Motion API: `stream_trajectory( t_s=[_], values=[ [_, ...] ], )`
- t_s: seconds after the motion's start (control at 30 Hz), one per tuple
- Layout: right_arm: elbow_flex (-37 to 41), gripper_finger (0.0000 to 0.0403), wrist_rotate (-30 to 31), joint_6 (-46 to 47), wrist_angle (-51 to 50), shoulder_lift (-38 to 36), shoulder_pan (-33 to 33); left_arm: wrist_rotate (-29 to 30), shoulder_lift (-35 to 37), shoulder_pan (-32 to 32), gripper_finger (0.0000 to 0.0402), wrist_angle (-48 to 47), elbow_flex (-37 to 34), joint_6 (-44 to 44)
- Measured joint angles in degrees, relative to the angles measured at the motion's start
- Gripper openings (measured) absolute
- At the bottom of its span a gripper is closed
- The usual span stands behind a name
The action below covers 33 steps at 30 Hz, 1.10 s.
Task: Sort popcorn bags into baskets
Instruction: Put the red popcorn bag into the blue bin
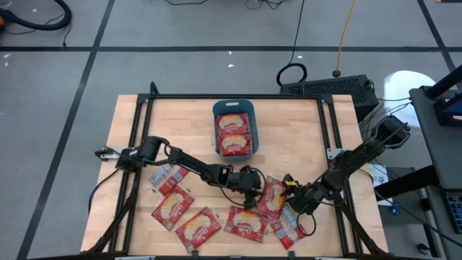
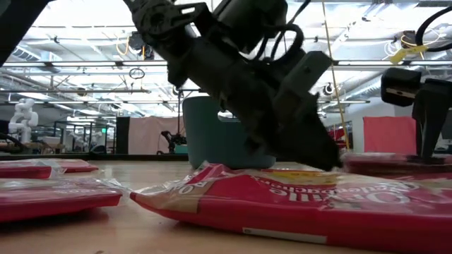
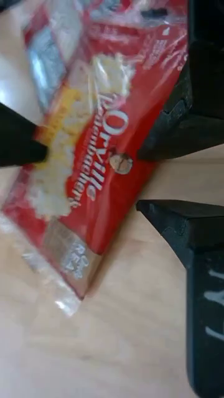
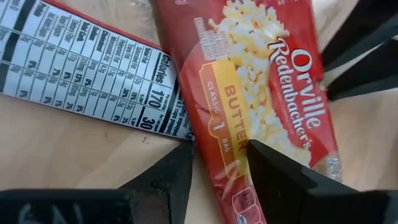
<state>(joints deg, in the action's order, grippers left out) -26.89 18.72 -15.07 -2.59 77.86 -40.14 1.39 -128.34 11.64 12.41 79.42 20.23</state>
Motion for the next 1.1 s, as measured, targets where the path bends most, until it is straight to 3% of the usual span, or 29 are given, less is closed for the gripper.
stream_trajectory(
  t_s=[0.3,0.63,0.73,0.87,1.0,1.1],
  values=[
    [0.17,0.0136,3.44,-4.76,7.27,0.2,1.99,0.33,-0.01,-0.07,0.0115,-1.23,0.0,0.83],
    [0.15,0.0034,3.71,-2.6,8.39,-0.55,3.43,-0.19,-0.01,-0.16,0.0115,-1.95,0.0,2.8],
    [-0.01,0.0009,3.74,-1.02,8.29,-1.2,3.41,-3.8,1.48,-0.81,0.0115,-3.28,0.0,6.3],
    [-1.57,0.0014,3.75,-0.52,7.59,-3.12,2.8,-8.84,8.24,-1.86,0.0115,-11.46,0.05,9.87],
    [-4.17,0.0016,3.74,-0.41,6.29,-5.96,2.78,-7.06,18.35,-1.96,0.0115,-22.59,0.06,5.48],
    [-7.03,0.0009,3.82,1.47,4.55,-9.07,2.98,-4.36,25.82,-1.3,0.0115,-25.3,0.09,-1.23]
  ],
)
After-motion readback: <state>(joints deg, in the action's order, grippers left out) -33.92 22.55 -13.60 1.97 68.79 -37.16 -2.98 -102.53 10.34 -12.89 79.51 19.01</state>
